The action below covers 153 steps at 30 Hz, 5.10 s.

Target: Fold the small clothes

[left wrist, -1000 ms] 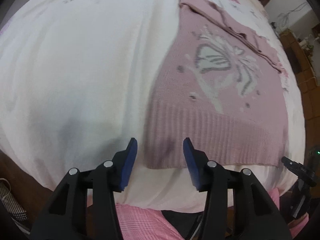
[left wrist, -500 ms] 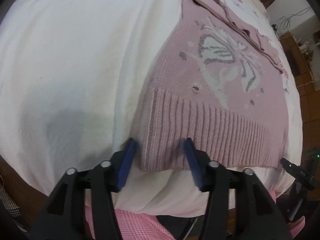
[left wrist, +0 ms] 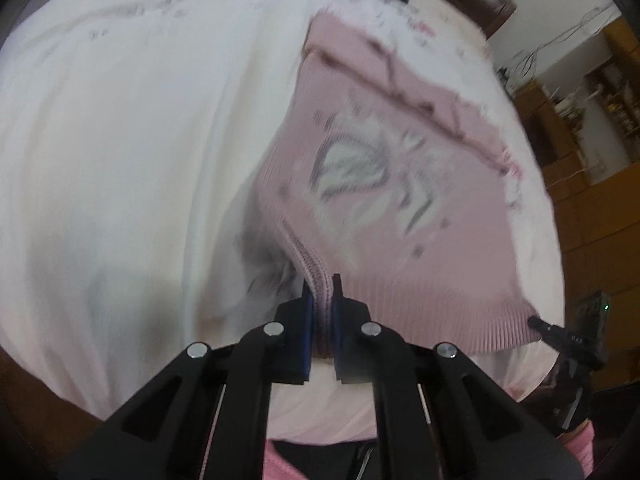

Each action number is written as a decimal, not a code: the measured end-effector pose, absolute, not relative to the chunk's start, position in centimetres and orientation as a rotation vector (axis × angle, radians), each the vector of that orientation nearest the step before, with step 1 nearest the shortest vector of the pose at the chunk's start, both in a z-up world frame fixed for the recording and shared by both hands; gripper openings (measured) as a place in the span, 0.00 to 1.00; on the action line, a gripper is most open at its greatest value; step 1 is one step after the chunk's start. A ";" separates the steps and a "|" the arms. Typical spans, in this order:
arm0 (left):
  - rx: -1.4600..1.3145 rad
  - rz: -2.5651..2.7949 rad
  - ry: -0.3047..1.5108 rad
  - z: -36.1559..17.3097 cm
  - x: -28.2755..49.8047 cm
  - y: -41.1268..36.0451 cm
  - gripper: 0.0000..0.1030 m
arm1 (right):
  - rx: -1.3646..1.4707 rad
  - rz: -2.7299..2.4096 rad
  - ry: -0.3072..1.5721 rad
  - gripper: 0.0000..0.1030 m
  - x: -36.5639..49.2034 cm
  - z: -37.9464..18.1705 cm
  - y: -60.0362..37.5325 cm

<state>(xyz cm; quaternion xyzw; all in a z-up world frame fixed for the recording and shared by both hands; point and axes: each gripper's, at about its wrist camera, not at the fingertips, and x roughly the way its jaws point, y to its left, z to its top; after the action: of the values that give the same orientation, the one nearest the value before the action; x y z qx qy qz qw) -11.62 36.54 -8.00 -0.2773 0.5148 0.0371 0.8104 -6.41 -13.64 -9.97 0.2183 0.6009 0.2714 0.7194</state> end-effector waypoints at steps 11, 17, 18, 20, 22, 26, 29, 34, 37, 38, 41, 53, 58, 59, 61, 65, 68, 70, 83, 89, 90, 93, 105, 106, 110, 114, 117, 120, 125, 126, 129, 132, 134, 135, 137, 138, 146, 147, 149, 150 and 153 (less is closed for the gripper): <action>-0.546 0.054 0.949 -2.6 -4.1 37.8 0.06 | 0.639 0.682 1.231 0.09 1.8 -5.4 -13.6; -0.571 0.093 0.930 -4.2 0.8 40.1 0.06 | 0.659 0.640 1.269 0.09 8.5 -6.4 -12.5; -0.582 0.098 0.935 -4.8 1.6 40.5 0.06 | 0.662 0.638 1.274 0.09 9.2 -6.7 -12.5; -0.591 0.113 0.953 -6.2 3.5 41.1 0.06 | 0.654 0.617 1.296 0.09 11.0 -7.6 -12.1; -0.595 0.126 0.972 -7.5 5.0 41.6 0.06 | 0.649 0.601 1.315 0.09 12.3 -8.5 -11.7; -0.599 0.148 1.011 -9.8 7.4 42.3 0.06 | 0.637 0.566 1.360 0.09 14.9 -10.7 -11.0; -0.600 0.155 1.037 -11.1 8.7 42.7 0.07 | 0.660 0.554 1.387 0.09 16.4 -12.2 -10.9; -0.643 0.162 1.065 -12.7 9.9 43.6 0.10 | 0.647 0.536 1.428 0.12 17.9 -13.8 -10.5; -0.677 0.154 1.066 -12.8 9.9 44.0 0.10 | 0.646 0.542 1.441 0.16 18.4 -14.1 -10.6; -0.682 0.152 1.069 -12.9 9.9 44.1 0.11 | 0.654 0.545 1.436 0.17 18.6 -14.0 -10.7; -0.725 0.134 1.060 -12.4 9.5 44.6 0.12 | 0.650 0.533 1.410 0.33 18.6 -13.2 -11.6; -0.695 0.151 0.960 -7.5 6.9 46.0 0.41 | 0.312 0.598 1.289 0.46 16.8 -8.4 -9.9; -0.425 0.101 1.067 -8.8 9.2 42.4 0.54 | 0.122 0.625 1.250 0.56 17.1 -8.3 -6.5; -0.380 0.095 1.080 -9.3 9.7 41.8 0.57 | 0.101 0.625 1.250 0.56 17.2 -8.5 -6.1; -0.316 0.092 1.098 -10.1 10.4 41.2 0.61 | 0.063 0.628 1.259 0.63 17.7 -9.2 -5.4; -0.252 0.049 1.132 -11.5 11.4 40.2 0.62 | 0.016 0.628 1.273 0.63 18.3 -10.5 -4.8; -0.222 0.040 1.142 -12.1 12.0 39.5 0.59 | -0.005 0.629 1.289 0.64 18.6 -11.5 -4.4; -0.187 0.069 1.148 -12.4 12.3 39.2 0.43 | -0.032 0.634 1.294 0.64 18.6 -12.1 -4.0; -0.166 0.065 1.146 -13.0 12.3 38.3 0.19 | -0.077 0.691 1.314 0.31 18.0 -13.0 -2.8; -0.157 0.073 1.159 -13.8 12.9 38.2 0.20 | -0.094 0.702 1.307 0.25 17.6 -13.1 -2.3; -0.158 0.075 1.160 -13.8 12.9 38.2 0.18 | -0.079 0.708 1.306 0.19 17.4 -13.0 -2.4; -0.159 0.082 1.144 -13.4 12.5 38.2 0.09 | -0.057 0.722 1.293 0.11 16.9 -12.3 -2.8; -0.204 0.048 0.945 -6.3 9.1 36.9 0.08 | 0.078 0.773 1.185 0.10 14.5 -6.5 -5.4; -0.202 0.051 0.929 -5.5 9.1 36.9 0.08 | 0.083 0.772 1.175 0.10 14.6 -5.9 -5.5; -0.196 0.064 0.857 -2.7 9.9 37.0 0.08 | 0.117 0.773 1.136 0.09 15.3 -3.4 -6.0; -0.187 0.076 0.796 -0.3 11.7 37.0 0.08 | 0.138 0.766 1.080 0.09 16.8 -0.5 -6.2; -0.179 0.085 0.769 0.6 13.6 37.1 0.08 | 0.140 0.750 1.058 0.09 18.1 0.7 -5.8; -0.164 0.101 0.745 1.2 15.8 37.2 0.08 | 0.136 0.722 1.040 0.09 20.1 1.6 -5.3; -0.134 0.142 0.721 1.3 19.6 37.6 0.08 | 0.168 0.662 1.024 0.09 24.0 1.7 -4.7; -0.127 0.151 0.721 1.1 20.3 37.7 0.08 | 0.173 0.653 1.028 0.09 24.9 1.5 -4.5; -0.107 0.182 0.734 0.2 22.4 38.2 0.08 | 0.186 0.610 1.047 0.09 27.7 0.5 -4.1; -0.095 0.203 0.762 -1.2 24.5 38.6 0.08 | 0.174 0.570 1.067 0.09 30.1 -1.1 -3.6; -0.077 0.211 0.786 -2.5 25.6 38.7 0.08 | 0.176 0.559 1.088 0.09 31.2 -2.3 -3.3; -0.064 0.212 0.806 -3.6 26.2 38.6 0.08 | 0.174 0.551 1.104 0.09 31.9 -3.1 -3.0; -0.046 0.215 0.835 -5.0 26.9 38.5 0.08 | 0.145 0.529 1.124 0.09 32.8 -4.6 -2.3; -0.033 0.217 0.852 -5.9 27.3 38.5 0.08 | 0.138 0.521 1.133 0.09 33.1 -5.1 -2.2; -0.048 0.272 0.934 -10.1 29.0 40.1 0.11 | 0.096 0.463 1.178 0.09 34.7 -8.8 -1.3; -0.058 0.280 0.947 -10.5 29.1 40.4 0.11 | 0.096 0.457 1.181 0.09 34.7 -9.0 -1.3; -0.076 0.280 0.967 -10.9 29.4 40.9 0.13 | 0.095 0.441 1.190 0.10 35.0 -9.5 -1.6; -0.088 0.286 0.980 -11.0 29.4 41.3 0.14 | 0.097 0.434 1.195 0.11 35.0 -9.8 -1.7; -0.135 0.297 0.976 -10.6 29.0 42.0 0.24 | 0.097 0.416 1.195 0.19 34.7 -9.9 -2.3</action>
<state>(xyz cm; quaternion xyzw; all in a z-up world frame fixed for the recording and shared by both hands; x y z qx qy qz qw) 28.98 42.00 -10.63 -0.0647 0.4666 0.1420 0.8706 34.69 -2.31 -9.86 0.0454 0.5584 0.1944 0.8052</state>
